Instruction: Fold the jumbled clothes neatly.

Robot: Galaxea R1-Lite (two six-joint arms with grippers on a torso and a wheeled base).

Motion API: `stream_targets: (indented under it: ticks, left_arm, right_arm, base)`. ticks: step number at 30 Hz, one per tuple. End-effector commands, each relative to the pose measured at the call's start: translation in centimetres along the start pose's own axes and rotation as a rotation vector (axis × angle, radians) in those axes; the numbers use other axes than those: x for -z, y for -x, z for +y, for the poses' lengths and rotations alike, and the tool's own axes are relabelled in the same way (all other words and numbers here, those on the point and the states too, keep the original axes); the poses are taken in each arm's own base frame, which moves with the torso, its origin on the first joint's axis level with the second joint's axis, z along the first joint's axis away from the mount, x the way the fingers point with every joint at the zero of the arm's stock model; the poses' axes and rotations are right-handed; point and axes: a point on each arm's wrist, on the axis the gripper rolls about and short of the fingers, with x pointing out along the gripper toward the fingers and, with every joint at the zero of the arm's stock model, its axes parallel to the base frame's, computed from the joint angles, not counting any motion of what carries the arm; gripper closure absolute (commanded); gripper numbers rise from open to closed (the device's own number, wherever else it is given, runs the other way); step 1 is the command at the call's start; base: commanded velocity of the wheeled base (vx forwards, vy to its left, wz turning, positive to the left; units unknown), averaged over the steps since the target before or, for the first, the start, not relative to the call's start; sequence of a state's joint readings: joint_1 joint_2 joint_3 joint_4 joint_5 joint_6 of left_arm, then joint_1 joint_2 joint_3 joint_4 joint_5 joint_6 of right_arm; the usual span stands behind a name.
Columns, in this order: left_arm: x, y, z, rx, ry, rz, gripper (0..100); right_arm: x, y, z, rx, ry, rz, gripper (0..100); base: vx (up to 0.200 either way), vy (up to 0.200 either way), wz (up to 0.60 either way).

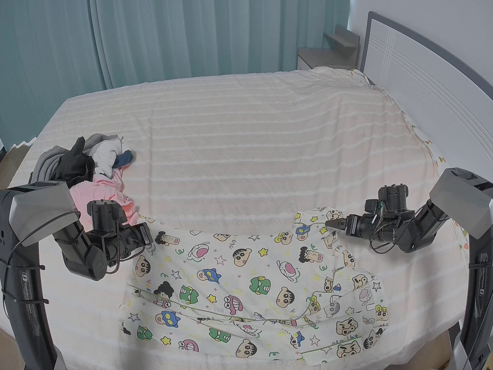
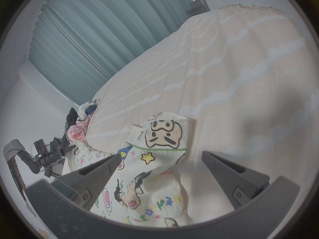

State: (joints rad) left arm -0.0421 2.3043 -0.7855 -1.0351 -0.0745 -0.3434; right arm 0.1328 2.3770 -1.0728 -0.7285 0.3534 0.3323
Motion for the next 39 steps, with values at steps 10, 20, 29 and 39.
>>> stream_targets:
  ticks: [10,20,29,39]
  left_arm:
    - [0.2,-0.2,0.1,-0.002,0.04,0.005,100]
    - [0.2,-0.1,0.1,-0.004,0.039,0.006,100]
    - [0.5,-0.1,0.1,-0.007,0.039,0.017,100]
    - [0.6,0.0,0.2,-0.01,0.04,0.021,100]
  right_arm:
    - [0.3,-4.0,-0.3,-0.004,0.007,0.035,100]
    - [-3.3,-3.0,0.5,-0.024,0.074,-0.135,100]
    - [-3.9,-3.3,0.3,0.013,0.089,-0.171,100]
    - [-3.6,-3.7,-0.3,0.014,0.106,-0.179,0]
  base:
    - [0.0,0.0,0.0]
    - [0.0,0.0,0.0]
    - [0.0,0.0,0.0]
    - [0.0,0.0,0.0]
